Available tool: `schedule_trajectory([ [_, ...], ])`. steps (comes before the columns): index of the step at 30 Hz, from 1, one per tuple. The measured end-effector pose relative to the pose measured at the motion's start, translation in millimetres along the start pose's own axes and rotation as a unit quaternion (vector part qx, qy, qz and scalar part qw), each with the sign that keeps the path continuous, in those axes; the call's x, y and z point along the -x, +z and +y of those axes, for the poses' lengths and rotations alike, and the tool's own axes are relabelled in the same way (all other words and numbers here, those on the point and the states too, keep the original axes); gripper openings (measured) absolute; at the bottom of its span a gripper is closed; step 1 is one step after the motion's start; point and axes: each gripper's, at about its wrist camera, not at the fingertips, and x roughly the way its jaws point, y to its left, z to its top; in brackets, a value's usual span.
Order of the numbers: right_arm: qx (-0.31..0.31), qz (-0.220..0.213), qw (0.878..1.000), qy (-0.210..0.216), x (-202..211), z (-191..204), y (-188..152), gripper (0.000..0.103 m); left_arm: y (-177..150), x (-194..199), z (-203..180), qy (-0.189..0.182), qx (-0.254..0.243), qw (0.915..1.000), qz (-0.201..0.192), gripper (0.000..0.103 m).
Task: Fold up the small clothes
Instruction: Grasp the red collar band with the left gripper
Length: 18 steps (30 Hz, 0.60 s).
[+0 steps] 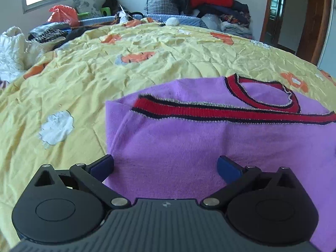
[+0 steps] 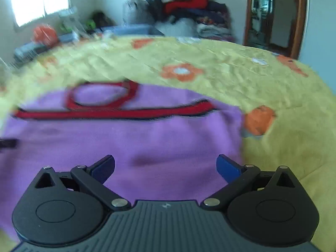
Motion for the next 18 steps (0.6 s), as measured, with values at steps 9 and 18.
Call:
schedule_trajectory([
  [9,0.022,0.004,0.997,-0.075,-6.9,71.3,-50.6,0.103,-7.7,-6.8,16.7,-0.03,0.028,0.9987,0.032,0.103],
  [18,0.021,0.0,0.997,-0.071,-8.4,68.0,-51.0,0.103,-10.8,-7.6,16.3,-0.039,0.016,0.9991,0.012,0.103],
])
